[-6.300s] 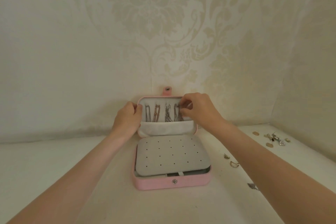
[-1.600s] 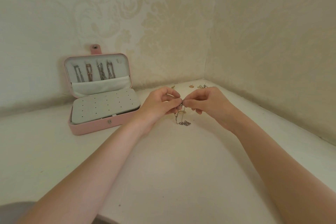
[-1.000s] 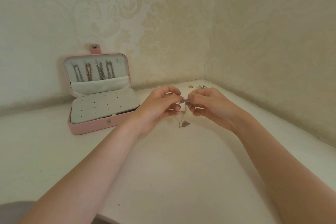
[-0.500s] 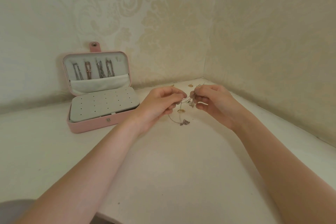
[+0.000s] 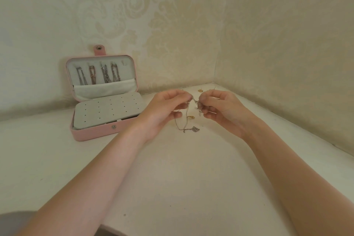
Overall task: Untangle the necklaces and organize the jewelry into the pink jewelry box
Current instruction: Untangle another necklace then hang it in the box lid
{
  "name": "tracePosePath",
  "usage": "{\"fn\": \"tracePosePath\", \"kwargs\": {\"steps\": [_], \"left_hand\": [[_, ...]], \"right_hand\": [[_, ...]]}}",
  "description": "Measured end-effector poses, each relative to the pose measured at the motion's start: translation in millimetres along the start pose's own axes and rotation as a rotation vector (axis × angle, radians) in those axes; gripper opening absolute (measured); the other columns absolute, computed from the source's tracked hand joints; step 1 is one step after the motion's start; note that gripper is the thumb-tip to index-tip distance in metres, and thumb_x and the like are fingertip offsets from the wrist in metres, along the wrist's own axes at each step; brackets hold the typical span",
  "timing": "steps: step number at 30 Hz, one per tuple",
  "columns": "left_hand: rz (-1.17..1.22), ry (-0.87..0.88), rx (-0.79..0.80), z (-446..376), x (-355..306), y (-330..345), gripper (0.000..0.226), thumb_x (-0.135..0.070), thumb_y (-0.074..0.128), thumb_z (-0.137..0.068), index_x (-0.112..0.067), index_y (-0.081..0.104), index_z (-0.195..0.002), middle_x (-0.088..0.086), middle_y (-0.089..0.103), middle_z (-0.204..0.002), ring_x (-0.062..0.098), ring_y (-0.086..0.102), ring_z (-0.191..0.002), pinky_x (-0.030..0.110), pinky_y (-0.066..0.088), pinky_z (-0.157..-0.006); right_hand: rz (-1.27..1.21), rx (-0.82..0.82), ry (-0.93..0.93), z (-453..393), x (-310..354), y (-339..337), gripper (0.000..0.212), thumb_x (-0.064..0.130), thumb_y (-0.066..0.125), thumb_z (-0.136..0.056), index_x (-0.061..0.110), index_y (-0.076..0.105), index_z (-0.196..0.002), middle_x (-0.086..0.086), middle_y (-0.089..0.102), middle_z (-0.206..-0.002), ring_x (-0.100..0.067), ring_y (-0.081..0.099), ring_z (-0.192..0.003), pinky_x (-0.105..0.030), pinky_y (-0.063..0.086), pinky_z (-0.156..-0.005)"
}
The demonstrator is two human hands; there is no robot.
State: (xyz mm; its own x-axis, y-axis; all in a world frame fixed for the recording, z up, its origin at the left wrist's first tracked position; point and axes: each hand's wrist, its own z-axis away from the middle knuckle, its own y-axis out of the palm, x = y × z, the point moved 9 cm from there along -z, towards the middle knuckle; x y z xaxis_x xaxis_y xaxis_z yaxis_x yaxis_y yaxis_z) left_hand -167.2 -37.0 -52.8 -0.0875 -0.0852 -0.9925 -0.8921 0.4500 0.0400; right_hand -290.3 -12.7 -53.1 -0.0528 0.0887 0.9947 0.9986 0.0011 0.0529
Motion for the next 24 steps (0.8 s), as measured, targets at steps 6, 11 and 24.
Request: {"fn": "tracePosePath", "kwargs": {"steps": [6, 11, 24], "left_hand": [[0.155, -0.035, -0.004, 0, 1, -1, 0.016, -0.011, 0.053, -0.092, -0.010, 0.061, -0.079, 0.002, 0.068, -0.078, 0.011, 0.065, -0.074, 0.017, 0.048, -0.057], [-0.034, 0.056, -0.072, 1, -3, -5, 0.013, -0.009, 0.054, -0.092, -0.007, 0.060, -0.081, 0.006, 0.069, -0.076, 0.014, 0.068, -0.069, 0.020, 0.055, -0.063], [-0.053, 0.082, -0.018, 3, -6, 1, 0.009, -0.014, 0.058, -0.091, -0.010, 0.063, -0.084, 0.003, 0.068, -0.080, 0.017, 0.067, -0.073, 0.023, 0.057, -0.070]], "right_hand": [[0.061, 0.028, 0.008, 1, -2, 2, 0.012, 0.001, 0.058, -0.087, 0.010, 0.060, -0.080, -0.002, 0.062, -0.067, -0.014, 0.049, -0.059, -0.023, 0.041, -0.059], [0.149, 0.042, -0.022, 1, -2, 6, 0.006, 0.010, 0.067, -0.083, 0.009, 0.062, -0.082, 0.001, 0.061, -0.075, -0.010, 0.051, -0.064, -0.022, 0.042, -0.058], [0.342, 0.038, -0.101, -1, -2, 14, 0.013, 0.012, 0.069, -0.083, 0.008, 0.072, -0.095, -0.004, 0.070, -0.091, -0.016, 0.052, -0.076, -0.018, 0.043, -0.058]]}}
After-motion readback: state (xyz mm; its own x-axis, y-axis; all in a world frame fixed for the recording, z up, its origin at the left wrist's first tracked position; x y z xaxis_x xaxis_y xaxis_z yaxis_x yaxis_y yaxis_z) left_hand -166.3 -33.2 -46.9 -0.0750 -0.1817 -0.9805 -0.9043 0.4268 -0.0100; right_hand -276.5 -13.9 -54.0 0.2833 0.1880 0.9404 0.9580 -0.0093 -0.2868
